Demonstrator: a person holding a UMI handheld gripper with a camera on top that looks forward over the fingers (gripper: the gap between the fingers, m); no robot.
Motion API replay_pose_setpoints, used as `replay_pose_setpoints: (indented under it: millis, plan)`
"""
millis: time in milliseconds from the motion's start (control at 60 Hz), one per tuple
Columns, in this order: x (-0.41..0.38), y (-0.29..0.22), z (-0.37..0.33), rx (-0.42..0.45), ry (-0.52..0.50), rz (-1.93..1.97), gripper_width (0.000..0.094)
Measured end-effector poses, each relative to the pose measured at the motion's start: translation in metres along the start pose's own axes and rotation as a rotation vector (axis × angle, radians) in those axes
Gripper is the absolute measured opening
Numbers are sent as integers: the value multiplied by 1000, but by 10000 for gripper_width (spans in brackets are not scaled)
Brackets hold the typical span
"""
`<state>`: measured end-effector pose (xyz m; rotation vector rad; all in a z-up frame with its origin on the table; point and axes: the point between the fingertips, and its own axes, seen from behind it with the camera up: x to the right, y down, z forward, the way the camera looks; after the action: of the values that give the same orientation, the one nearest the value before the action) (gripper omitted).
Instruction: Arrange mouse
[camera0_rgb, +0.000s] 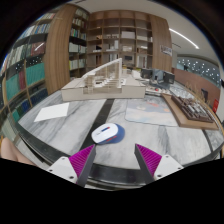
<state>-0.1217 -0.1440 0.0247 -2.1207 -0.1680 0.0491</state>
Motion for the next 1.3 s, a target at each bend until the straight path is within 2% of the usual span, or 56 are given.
replay_pose_setpoints:
  millis: [117,267,800,983,1300]
  plan:
    - [23,0,26,-6,-19,-64,802]
    - [10,-6,55,-10,-88,-147,802]
    - [6,-68,162,-23,-228,-157,817]
    - [13,-67,163,-54,-223,-226,828]
    - [15,-78,174,-25,-221,-207,839]
